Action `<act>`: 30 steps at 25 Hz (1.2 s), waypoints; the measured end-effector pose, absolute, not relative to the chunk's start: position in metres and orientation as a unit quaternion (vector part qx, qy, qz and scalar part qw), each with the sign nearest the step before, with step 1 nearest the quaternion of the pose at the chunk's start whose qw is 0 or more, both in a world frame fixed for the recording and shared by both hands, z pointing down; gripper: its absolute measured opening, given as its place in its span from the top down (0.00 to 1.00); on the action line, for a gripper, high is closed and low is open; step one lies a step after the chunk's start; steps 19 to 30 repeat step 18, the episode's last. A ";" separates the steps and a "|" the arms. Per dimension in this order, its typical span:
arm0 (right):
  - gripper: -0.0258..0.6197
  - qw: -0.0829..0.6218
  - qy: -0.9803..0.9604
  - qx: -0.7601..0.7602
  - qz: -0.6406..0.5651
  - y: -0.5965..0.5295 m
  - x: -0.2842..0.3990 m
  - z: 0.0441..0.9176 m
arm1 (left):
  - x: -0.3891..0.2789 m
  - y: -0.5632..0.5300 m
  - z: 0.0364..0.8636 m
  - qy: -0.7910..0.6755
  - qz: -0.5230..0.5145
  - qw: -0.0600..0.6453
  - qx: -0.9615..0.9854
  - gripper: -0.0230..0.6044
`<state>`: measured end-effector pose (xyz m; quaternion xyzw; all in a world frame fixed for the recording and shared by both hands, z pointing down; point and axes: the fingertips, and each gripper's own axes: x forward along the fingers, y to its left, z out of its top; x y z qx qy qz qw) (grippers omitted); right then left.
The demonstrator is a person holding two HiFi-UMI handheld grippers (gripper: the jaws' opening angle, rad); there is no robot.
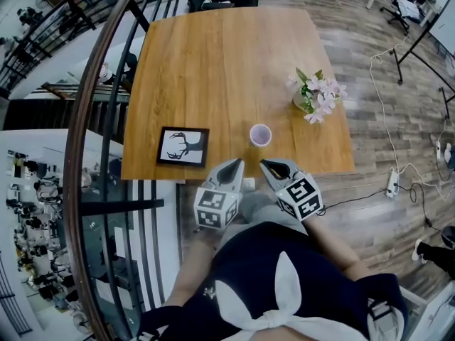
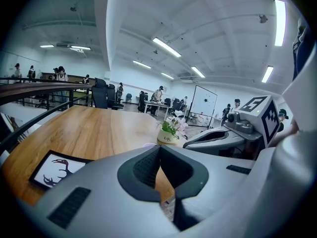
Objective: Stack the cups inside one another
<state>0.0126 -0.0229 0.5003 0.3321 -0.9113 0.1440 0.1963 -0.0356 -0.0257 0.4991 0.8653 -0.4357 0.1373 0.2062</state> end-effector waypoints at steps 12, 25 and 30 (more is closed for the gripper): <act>0.96 0.202 -0.907 0.341 0.141 -0.022 0.021 0.504 | -0.031 -0.024 0.502 -0.440 0.131 0.202 0.865 0.94; 0.96 0.200 -0.909 0.339 0.138 -0.021 0.020 0.502 | -0.030 -0.020 0.505 -0.435 0.139 0.209 0.865 0.93; 0.96 0.200 -0.909 0.339 0.138 -0.021 0.020 0.502 | -0.030 -0.020 0.505 -0.435 0.139 0.209 0.865 0.93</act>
